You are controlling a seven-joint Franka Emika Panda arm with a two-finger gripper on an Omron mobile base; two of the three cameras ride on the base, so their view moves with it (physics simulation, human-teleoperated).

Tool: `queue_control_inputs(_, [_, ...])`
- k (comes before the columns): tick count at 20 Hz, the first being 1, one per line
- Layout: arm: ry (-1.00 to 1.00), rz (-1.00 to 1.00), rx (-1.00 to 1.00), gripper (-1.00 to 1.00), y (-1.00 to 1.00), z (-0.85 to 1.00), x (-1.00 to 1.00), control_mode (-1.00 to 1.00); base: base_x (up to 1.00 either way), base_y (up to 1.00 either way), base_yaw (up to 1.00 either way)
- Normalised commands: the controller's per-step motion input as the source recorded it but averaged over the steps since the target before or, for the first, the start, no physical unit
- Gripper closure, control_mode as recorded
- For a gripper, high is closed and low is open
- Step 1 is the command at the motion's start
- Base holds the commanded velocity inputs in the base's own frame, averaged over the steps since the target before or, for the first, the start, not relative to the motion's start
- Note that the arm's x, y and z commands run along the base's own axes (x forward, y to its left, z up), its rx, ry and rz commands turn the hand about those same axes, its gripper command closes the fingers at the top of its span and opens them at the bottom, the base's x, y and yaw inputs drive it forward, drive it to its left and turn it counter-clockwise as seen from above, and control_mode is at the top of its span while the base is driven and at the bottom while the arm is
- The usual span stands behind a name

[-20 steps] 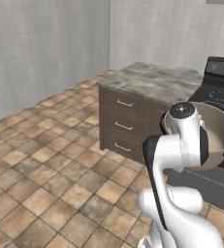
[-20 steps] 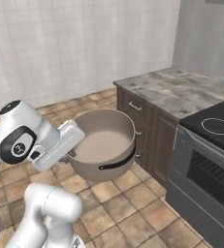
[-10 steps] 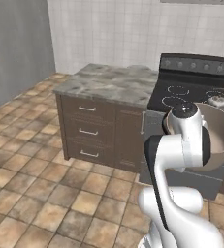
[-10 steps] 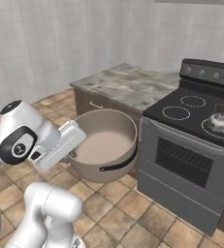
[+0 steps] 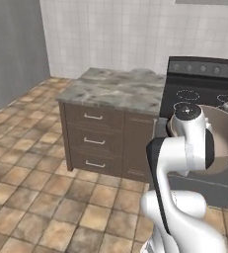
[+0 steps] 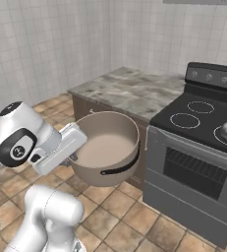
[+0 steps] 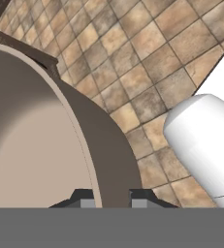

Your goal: Pick the kettle from the cabinet and place it on a stove burner. Then pick the pot from the counter and place it on another stove burner. Finally, turn both burners on.

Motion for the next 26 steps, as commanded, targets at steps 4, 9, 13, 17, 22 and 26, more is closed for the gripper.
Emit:
queue_control_inputs(4, [0.0, 0.0, 0.0, 1.0, 0.0, 0.0, 0.0, 1.0, 0.56, 0.0, -0.15])
queue_control_inputs(9, [0.0, 0.0, 0.0, 1.0, 0.0, 0.0, 0.0, 1.0, 0.53, 0.0, -0.29])
queue_control_inputs(13, [0.0, 0.0, 0.0, 1.0, 0.0, 0.0, 0.0, 1.0, 0.52, 0.03, -0.37])
queue_control_inputs(17, [0.0, 0.0, 0.0, 1.0, 0.0, 0.0, 0.0, 1.0, 0.52, 0.07, -0.38])
queue_control_inputs(22, [0.0, 0.0, 0.0, 1.0, 0.0, 0.0, 0.0, 1.0, 0.54, 0.13, -0.39])
queue_control_inputs(26, [0.0, 0.0, 0.0, 1.0, 0.0, 0.0, 0.0, 1.0, 0.59, 0.31, -0.35])
